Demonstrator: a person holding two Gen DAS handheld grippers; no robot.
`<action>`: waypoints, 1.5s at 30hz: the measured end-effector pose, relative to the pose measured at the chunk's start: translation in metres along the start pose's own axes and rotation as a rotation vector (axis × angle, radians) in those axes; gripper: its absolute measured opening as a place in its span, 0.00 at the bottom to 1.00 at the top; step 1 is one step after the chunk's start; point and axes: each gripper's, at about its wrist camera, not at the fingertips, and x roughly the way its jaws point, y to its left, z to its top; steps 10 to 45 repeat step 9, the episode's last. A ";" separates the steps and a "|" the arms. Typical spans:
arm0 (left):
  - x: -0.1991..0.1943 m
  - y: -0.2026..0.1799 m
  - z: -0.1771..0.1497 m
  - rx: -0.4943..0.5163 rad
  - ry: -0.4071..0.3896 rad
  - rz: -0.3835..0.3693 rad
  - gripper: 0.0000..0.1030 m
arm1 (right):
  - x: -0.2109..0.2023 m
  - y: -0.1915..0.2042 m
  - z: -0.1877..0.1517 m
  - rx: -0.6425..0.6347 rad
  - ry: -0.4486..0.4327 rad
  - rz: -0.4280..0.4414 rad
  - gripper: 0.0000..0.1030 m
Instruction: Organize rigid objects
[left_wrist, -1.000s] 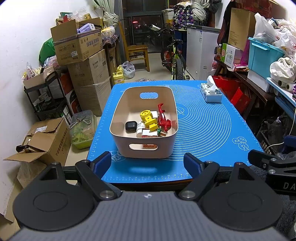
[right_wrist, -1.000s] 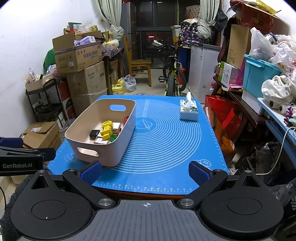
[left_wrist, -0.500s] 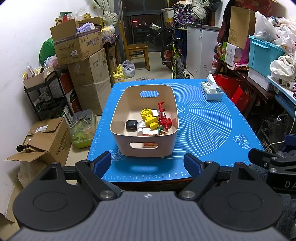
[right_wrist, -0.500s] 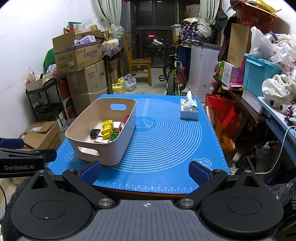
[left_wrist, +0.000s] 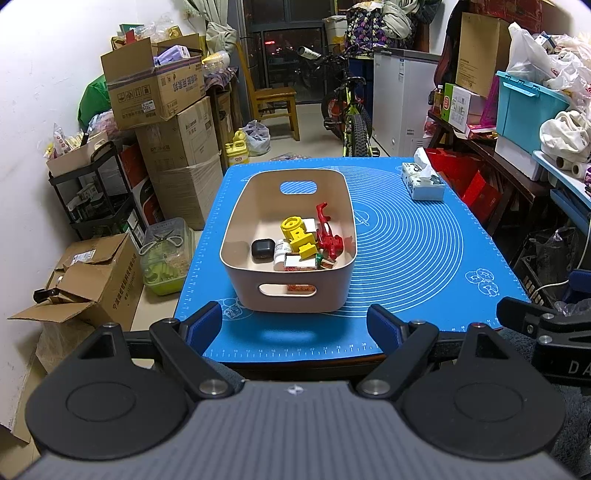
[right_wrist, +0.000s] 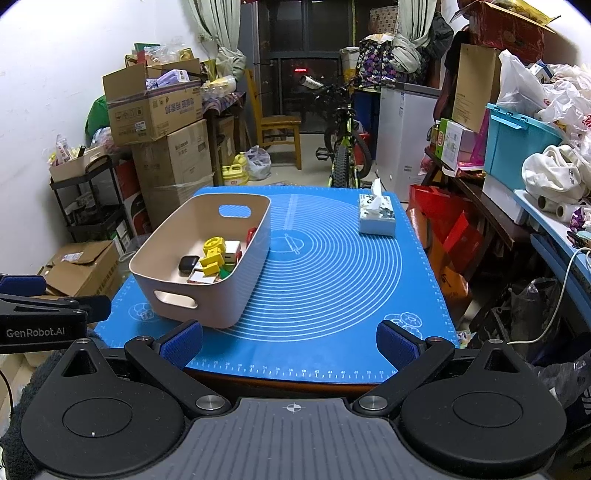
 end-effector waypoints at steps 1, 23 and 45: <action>0.000 0.000 0.000 0.000 0.000 0.000 0.83 | 0.000 0.001 0.001 0.000 0.000 0.000 0.97; 0.000 0.004 -0.001 -0.002 -0.001 0.002 0.83 | 0.000 -0.001 -0.001 0.001 0.001 -0.001 0.97; 0.000 0.004 -0.001 -0.002 -0.001 0.002 0.83 | 0.000 -0.001 -0.001 0.001 0.001 -0.001 0.97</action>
